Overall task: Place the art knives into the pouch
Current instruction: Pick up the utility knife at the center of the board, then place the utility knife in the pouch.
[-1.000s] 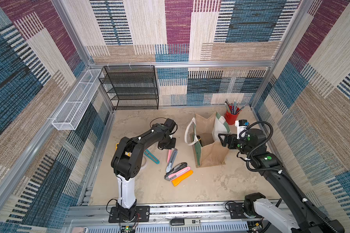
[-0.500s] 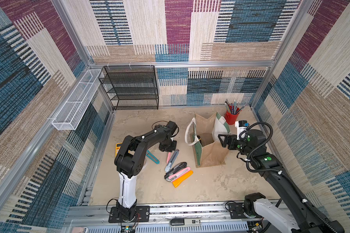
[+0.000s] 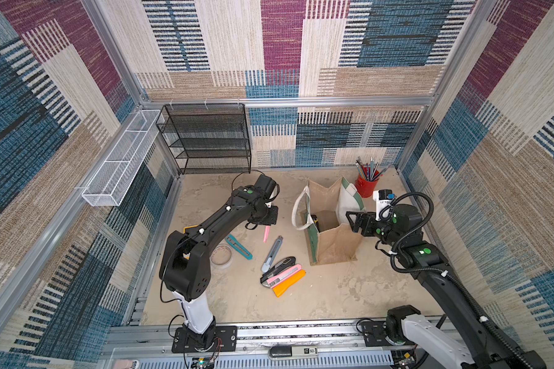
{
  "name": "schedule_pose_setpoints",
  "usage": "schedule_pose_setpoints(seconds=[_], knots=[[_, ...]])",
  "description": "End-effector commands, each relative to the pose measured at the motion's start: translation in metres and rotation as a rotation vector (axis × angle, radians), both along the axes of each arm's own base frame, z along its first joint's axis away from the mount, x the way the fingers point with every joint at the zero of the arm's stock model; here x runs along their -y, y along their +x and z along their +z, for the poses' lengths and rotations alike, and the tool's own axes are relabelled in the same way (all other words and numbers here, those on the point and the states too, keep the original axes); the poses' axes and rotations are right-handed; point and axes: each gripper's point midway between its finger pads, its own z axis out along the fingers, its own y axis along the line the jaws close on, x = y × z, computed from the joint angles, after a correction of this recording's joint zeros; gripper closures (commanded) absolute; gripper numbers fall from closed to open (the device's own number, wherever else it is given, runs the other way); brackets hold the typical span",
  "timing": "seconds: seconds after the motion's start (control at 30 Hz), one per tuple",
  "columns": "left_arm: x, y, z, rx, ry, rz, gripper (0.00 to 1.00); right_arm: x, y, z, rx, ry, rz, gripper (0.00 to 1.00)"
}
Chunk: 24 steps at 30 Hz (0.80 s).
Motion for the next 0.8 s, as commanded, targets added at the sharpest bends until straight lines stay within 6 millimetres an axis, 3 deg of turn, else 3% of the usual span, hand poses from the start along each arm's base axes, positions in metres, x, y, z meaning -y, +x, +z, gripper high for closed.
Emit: schedule_pose_setpoints(seconds=[0.0, 0.2, 0.37, 0.63, 0.77], knots=[[0.011, -0.004, 0.036, 0.047, -0.08, -0.015, 1.0, -0.004, 0.0, 0.008, 0.012, 0.033, 0.012, 0.09], [0.05, -0.011, 0.111, 0.189, -0.181, -0.097, 1.0, -0.005, 0.0, 0.005, 0.009, 0.04, 0.015, 0.09], [0.089, -0.018, 0.159, 0.27, -0.265, -0.178, 1.0, -0.005, -0.001, 0.005, 0.011, 0.047, 0.013, 0.09], [0.146, -0.016, 0.194, 0.349, -0.357, -0.273, 1.0, -0.005, -0.004, 0.006, 0.02, 0.058, 0.012, 0.09], [0.17, -0.011, 0.195, 0.378, -0.392, -0.301, 1.0, -0.006, -0.007, 0.01, 0.029, 0.072, 0.019, 0.09]])
